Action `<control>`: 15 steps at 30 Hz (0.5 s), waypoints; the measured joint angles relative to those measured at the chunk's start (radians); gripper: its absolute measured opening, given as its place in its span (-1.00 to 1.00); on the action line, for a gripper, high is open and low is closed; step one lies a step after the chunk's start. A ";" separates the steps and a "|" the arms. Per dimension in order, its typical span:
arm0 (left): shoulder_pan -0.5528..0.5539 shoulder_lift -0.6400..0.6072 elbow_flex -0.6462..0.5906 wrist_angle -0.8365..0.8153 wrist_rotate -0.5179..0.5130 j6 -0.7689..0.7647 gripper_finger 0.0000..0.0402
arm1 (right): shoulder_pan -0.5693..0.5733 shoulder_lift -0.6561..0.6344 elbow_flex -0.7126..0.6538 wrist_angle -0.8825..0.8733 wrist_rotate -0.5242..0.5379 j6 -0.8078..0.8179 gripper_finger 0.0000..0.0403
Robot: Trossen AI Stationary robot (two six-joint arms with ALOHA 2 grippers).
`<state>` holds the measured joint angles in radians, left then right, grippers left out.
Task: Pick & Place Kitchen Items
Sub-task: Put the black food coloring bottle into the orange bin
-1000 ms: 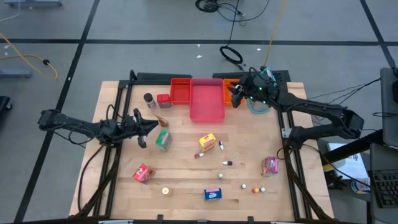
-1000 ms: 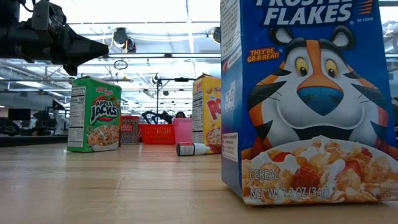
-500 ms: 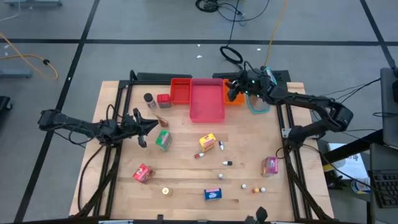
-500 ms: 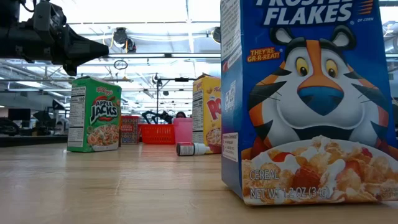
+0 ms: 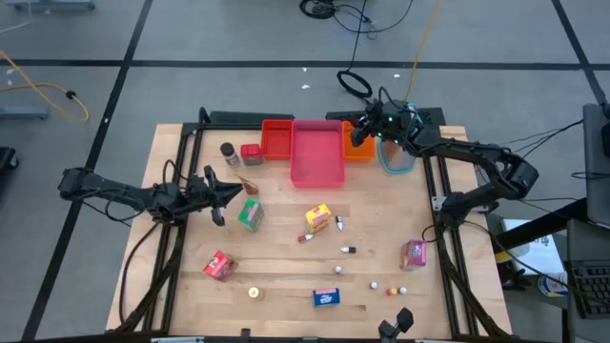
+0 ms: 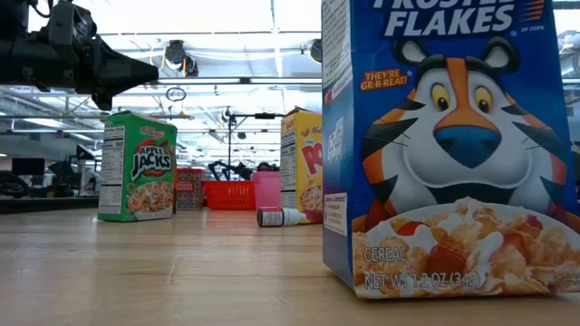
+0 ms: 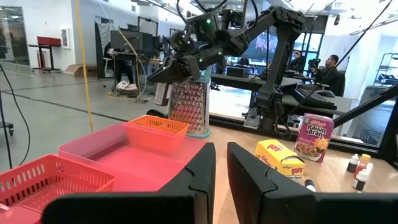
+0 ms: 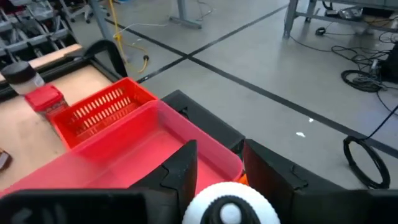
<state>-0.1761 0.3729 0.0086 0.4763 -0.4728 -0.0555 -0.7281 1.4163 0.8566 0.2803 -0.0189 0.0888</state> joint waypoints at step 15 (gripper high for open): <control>0.000 0.000 0.000 0.000 0.000 -0.001 -0.80 | -0.025 0.173 0.000 0.123 0.018 0.002 -0.42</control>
<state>-0.1762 0.3726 0.0090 0.4760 -0.4732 -0.0563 -0.7532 1.5893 0.8566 0.4036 -0.0012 0.0910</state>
